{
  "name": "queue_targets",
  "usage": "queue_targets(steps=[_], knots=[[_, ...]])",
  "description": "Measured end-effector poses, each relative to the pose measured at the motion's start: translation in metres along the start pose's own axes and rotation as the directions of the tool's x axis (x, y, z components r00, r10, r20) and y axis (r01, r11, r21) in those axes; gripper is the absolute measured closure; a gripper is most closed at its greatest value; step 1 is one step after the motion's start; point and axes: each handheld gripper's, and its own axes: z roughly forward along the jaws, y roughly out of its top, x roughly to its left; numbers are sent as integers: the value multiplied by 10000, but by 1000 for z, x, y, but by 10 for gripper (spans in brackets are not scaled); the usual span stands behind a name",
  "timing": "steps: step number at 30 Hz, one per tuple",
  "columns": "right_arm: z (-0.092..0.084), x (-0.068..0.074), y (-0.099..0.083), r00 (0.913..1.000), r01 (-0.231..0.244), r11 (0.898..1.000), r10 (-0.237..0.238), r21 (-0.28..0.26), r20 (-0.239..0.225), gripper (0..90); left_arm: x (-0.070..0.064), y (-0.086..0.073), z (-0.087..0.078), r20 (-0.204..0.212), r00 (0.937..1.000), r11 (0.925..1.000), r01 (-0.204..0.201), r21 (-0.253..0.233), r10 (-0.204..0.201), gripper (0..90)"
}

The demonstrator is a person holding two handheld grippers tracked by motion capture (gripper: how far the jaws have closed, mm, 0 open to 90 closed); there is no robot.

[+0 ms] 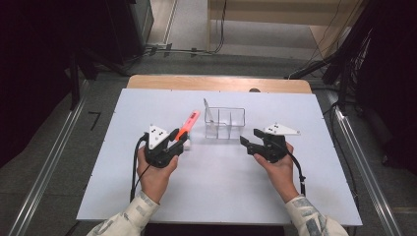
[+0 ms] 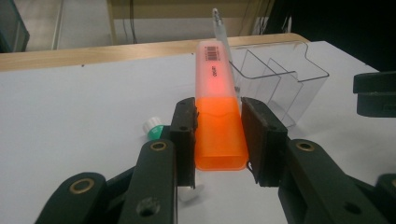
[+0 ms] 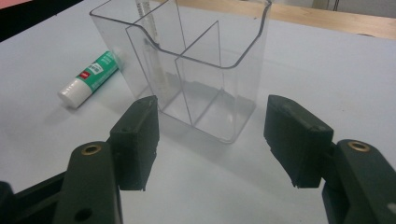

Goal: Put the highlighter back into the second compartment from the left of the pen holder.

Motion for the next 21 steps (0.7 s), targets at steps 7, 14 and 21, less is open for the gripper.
queue_targets(steps=[7,14,21], knots=[[-3,-6,-2,9999,-26,10000,26,-3,124,343,-6,2,6,151,9999,10000,-59,22,58,675],[-6,-10,-4,9997,-77,10000,76,12,223,343,-17,5,13,372,9991,9998,-190,64,188,675],[-10,-14,-5,9996,-120,9999,121,-56,253,343,-30,7,23,640,9973,9991,-370,211,356,675]])
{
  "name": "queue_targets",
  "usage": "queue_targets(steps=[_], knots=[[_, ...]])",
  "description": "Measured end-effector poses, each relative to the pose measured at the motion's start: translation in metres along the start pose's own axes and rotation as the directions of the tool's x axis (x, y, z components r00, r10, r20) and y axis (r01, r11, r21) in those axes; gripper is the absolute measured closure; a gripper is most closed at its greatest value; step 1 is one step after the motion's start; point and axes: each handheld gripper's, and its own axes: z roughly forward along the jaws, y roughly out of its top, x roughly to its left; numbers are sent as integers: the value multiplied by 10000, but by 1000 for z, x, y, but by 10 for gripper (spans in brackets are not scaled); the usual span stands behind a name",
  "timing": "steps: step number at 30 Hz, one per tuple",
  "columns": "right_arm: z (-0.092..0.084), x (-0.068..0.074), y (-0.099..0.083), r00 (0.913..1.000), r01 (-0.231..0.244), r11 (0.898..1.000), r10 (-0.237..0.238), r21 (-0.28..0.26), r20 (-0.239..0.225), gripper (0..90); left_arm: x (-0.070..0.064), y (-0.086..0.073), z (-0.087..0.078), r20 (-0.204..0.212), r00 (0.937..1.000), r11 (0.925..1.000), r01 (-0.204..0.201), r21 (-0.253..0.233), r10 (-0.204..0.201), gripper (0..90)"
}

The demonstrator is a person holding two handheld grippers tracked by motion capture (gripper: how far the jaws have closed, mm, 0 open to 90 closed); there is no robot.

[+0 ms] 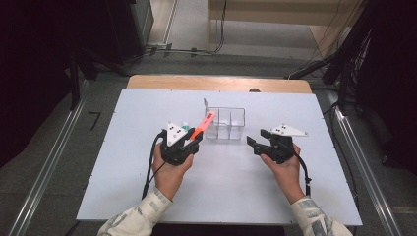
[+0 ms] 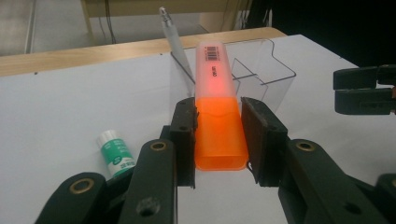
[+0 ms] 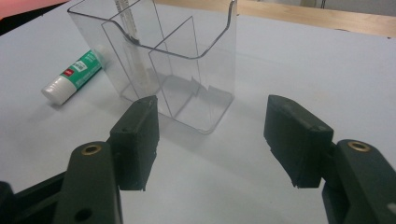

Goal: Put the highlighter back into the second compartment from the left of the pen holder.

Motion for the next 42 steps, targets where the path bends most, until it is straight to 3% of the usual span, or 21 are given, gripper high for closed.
queue_targets(steps=[11,21,28,42], knots=[[-2,-2,-1,10000,-42,10000,42,-36,12,343,-16,6,16,226,9995,9995,-229,221,224,675],[-2,-2,1,10000,-47,9999,47,-124,-4,343,-20,13,24,238,9992,9987,-324,395,315,675],[1,14,9,9979,639,9972,-644,-397,-107,347,-26,16,28,310,9988,9984,-399,412,386,675],[2,13,9,9982,569,9979,-574,-297,-160,343,-26,24,32,124,9990,9961,-443,759,435,674]])
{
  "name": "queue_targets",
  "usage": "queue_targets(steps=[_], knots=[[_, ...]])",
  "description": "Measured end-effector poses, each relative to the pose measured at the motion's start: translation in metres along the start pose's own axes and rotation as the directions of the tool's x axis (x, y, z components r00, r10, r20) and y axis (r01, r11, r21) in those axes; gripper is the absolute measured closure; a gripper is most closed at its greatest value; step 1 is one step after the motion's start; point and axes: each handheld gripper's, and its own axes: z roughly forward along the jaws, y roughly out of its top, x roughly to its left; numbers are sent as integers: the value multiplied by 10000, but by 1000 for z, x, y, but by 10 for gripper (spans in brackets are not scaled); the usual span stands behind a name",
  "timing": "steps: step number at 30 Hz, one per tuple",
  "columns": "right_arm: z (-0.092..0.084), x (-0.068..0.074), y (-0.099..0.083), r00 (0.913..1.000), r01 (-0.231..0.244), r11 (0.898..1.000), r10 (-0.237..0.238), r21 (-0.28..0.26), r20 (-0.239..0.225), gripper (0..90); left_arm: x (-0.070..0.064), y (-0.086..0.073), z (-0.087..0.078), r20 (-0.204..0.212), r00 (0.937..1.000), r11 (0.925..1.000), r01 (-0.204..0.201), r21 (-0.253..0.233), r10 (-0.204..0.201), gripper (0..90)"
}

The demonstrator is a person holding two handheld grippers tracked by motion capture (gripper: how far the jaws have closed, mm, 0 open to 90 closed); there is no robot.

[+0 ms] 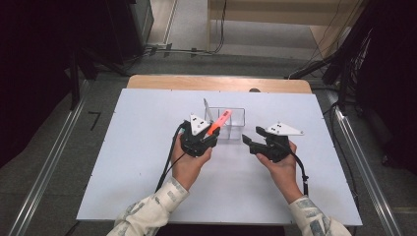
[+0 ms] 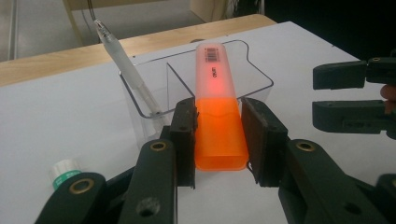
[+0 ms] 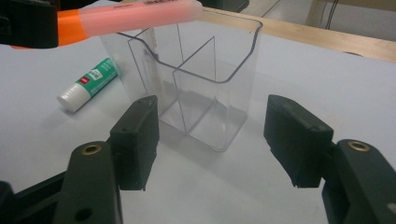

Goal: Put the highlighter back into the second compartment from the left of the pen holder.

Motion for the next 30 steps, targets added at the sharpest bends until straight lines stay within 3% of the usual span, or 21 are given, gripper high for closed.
queue_targets(steps=[5,30], knots=[[0,0,0,10000,-32,10000,32,16,16,343,2,4,1,-143,9999,10000,-32,48,33,674],[0,-2,-2,10000,-94,9999,94,66,2,342,6,13,4,-76,9998,9993,198,307,-196,674]])
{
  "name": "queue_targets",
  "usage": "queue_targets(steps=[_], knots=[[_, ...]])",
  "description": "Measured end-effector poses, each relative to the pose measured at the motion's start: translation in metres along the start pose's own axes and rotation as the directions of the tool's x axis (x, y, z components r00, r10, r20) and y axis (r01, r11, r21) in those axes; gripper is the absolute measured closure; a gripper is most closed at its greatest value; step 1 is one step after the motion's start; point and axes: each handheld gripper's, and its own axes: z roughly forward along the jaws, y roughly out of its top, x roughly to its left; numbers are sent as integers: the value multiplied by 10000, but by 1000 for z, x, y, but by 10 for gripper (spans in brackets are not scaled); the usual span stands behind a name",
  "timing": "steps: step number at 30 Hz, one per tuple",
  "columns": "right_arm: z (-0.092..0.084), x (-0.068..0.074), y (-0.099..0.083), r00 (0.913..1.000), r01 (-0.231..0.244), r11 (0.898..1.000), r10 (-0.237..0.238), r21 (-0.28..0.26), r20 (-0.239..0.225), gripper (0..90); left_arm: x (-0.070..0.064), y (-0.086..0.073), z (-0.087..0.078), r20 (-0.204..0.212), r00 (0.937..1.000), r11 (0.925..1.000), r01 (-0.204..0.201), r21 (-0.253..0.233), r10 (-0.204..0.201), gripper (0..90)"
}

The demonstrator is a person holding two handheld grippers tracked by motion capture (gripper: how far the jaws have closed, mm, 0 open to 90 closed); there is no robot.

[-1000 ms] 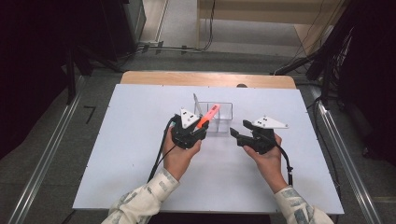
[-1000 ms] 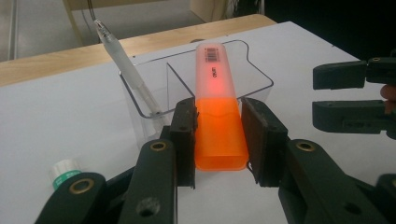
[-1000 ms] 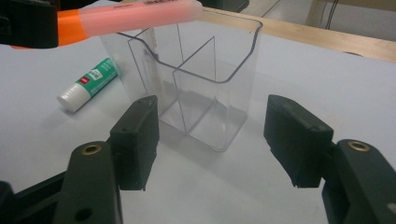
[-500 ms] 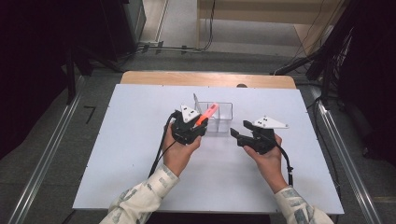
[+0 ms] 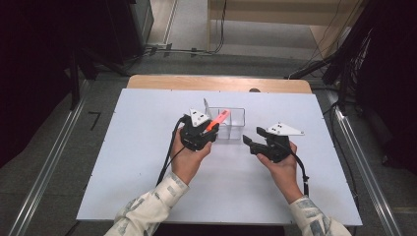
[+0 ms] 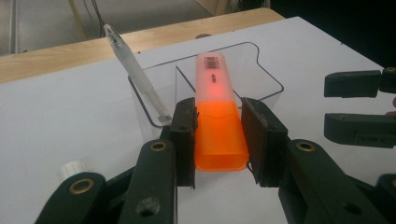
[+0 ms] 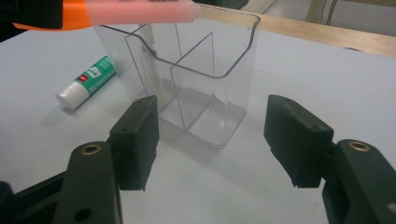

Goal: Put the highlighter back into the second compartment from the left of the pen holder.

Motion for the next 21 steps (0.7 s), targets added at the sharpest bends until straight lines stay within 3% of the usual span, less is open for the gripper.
queue_targets(steps=[21], knots=[[-1,0,0,10000,-43,10000,43,-25,-33,342,0,9,4,-70,10000,9999,63,-91,-64,673]])
